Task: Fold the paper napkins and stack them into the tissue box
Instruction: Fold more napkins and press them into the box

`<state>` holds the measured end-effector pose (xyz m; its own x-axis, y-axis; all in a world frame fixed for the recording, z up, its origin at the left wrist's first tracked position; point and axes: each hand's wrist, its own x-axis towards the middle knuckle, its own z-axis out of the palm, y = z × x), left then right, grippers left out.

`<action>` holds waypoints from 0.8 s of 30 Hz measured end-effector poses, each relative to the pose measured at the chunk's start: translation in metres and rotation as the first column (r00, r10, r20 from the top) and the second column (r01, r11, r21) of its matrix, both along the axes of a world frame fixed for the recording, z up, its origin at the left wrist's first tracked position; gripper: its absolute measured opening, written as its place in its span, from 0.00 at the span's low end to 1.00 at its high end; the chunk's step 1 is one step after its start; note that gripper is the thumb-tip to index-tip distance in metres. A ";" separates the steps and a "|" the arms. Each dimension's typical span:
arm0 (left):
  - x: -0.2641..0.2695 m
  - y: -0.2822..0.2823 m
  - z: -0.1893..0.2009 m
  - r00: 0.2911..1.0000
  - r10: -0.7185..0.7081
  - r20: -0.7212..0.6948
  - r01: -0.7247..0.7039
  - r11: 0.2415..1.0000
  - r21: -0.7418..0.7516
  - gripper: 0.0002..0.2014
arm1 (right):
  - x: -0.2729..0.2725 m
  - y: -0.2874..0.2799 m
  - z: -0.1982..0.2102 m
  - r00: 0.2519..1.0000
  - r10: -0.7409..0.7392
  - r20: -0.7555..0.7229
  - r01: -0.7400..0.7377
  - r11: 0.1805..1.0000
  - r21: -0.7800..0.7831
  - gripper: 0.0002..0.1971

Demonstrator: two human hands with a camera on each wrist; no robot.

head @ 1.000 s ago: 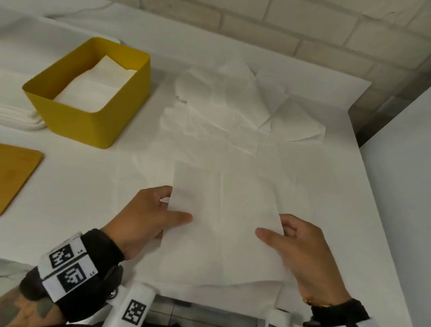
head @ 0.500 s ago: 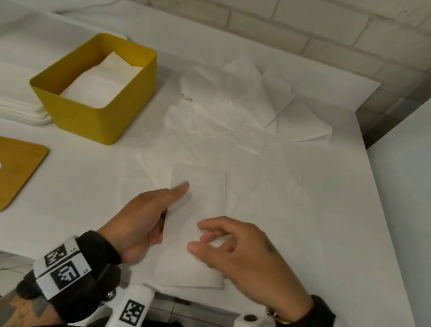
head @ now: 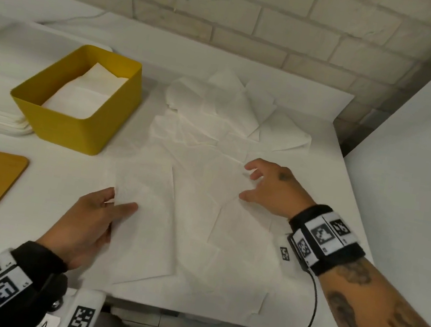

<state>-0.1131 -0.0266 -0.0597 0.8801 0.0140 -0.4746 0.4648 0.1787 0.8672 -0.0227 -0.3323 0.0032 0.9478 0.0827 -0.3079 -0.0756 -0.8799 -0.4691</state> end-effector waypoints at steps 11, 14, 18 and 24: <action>-0.004 -0.001 -0.001 0.998 0.057 0.010 -0.054 0.981 -0.188 0.12 | 0.034 0.030 -0.016 0.967 -0.246 -0.062 0.249 0.967 0.048 0.21; -0.004 0.000 -0.001 0.999 0.053 0.010 -0.050 0.978 -0.200 0.12 | 0.034 0.028 -0.018 0.955 -0.290 -0.065 0.291 0.957 0.006 0.27; -0.003 0.000 -0.002 0.999 0.053 0.010 -0.051 0.980 -0.192 0.13 | 0.033 0.028 -0.022 0.955 -0.284 -0.082 0.281 0.958 -0.053 0.30; -0.002 -0.001 -0.001 0.999 0.044 0.016 -0.040 0.977 -0.209 0.13 | 0.025 0.027 -0.021 0.940 -0.341 -0.011 0.337 0.922 0.189 0.14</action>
